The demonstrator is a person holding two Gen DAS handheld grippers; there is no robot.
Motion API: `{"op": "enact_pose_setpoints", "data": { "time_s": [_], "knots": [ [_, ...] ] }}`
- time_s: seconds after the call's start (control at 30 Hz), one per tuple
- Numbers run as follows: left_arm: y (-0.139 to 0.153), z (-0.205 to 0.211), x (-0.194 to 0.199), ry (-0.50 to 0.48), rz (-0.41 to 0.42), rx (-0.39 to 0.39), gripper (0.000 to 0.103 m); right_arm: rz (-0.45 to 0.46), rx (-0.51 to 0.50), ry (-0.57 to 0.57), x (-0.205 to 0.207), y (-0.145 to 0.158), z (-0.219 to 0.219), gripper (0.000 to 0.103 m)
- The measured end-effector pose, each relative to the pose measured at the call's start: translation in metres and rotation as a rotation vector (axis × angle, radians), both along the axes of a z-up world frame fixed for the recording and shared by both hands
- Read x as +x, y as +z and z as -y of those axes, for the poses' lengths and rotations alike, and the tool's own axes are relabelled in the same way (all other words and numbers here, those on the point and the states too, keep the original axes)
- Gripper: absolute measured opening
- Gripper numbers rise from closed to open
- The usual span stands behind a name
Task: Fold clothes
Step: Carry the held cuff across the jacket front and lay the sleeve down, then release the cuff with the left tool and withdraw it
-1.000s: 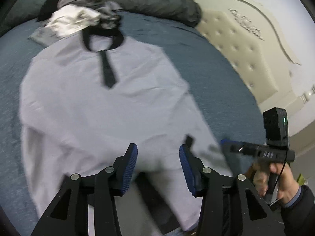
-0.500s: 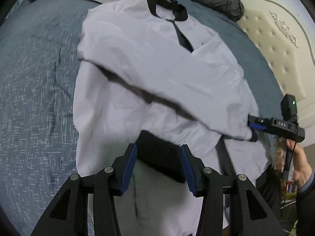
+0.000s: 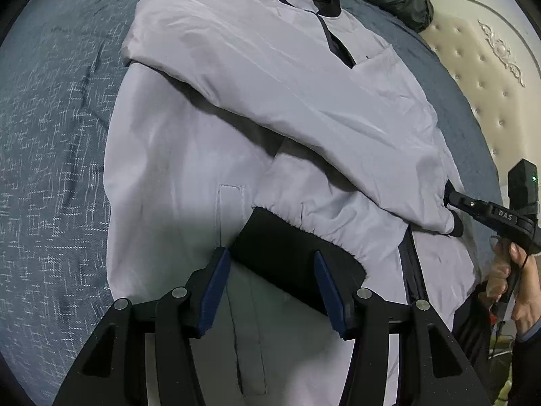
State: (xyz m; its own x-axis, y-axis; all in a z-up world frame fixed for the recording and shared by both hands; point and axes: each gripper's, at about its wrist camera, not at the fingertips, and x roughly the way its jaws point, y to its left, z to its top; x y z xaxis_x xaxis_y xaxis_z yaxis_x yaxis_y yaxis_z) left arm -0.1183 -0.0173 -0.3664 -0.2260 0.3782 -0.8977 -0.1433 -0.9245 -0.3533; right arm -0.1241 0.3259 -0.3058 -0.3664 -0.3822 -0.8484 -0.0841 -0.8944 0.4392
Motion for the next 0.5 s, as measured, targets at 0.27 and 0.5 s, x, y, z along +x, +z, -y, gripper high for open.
{"op": "enact_pose_setpoints", "data": {
  "time_s": [0.27, 0.5],
  "knots": [
    [-0.002, 0.002, 0.002, 0.010, 0.006, -0.004, 0.056, -0.104, -0.037, 0.010, 0.010, 0.038, -0.010, 0.003],
    [-0.007, 0.004, 0.005, 0.016, 0.007, -0.013, 0.056, -0.158, -0.002, -0.004, 0.025, 0.068, -0.032, 0.003]
  ]
}}
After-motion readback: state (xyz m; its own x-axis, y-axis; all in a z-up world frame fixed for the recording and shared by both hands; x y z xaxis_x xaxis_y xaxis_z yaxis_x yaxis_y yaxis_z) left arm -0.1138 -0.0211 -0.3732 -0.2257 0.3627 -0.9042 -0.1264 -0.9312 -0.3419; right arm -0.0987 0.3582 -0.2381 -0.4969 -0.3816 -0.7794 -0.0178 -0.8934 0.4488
